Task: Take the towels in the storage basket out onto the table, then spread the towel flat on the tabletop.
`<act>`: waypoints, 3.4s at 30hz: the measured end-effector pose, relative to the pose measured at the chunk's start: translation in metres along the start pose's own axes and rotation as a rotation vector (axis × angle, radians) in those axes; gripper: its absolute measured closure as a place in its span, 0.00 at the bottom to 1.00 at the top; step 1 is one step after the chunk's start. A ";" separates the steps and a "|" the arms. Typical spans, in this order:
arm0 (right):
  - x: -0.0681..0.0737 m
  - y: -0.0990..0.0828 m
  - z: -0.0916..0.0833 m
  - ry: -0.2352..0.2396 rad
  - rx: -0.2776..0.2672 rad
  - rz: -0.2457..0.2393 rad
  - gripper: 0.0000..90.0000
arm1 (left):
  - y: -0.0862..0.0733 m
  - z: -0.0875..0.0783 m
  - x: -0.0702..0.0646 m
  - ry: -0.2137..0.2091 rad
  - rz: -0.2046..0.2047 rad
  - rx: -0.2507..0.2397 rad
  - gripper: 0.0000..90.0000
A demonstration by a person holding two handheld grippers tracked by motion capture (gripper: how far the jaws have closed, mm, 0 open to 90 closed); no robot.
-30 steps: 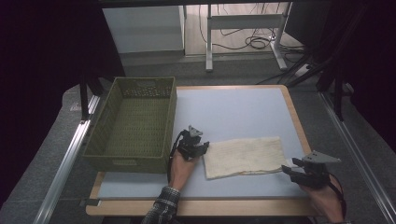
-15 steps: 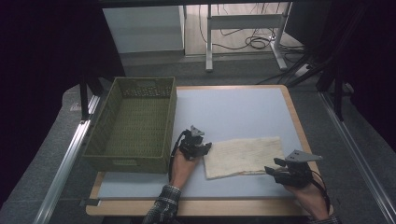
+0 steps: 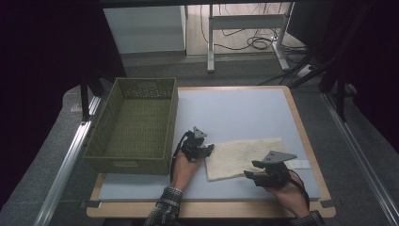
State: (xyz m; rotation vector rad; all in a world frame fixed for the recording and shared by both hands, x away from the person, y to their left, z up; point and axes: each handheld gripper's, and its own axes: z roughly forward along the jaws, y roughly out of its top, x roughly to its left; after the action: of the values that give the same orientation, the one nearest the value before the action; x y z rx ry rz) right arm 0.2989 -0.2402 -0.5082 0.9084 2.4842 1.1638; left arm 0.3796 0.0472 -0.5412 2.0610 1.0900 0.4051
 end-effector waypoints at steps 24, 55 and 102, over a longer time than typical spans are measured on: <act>0.053 0.040 0.054 0.137 0.036 -0.102 0.60 | 0.000 0.001 0.002 -0.012 -0.004 -0.001 0.54; 0.073 0.040 0.086 0.101 0.077 -0.156 0.93 | -0.004 -0.007 0.013 -0.059 -0.106 -0.012 0.63; 0.008 0.023 -0.018 -0.059 -0.058 -0.012 0.95 | 0.086 0.014 -0.063 -0.139 0.112 -0.136 0.96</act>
State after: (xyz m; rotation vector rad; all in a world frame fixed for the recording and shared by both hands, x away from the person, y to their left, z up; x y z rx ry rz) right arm 0.2938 -0.2350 -0.4787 0.8977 2.3934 1.1821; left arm 0.3994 -0.0404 -0.4827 2.0029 0.8450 0.3740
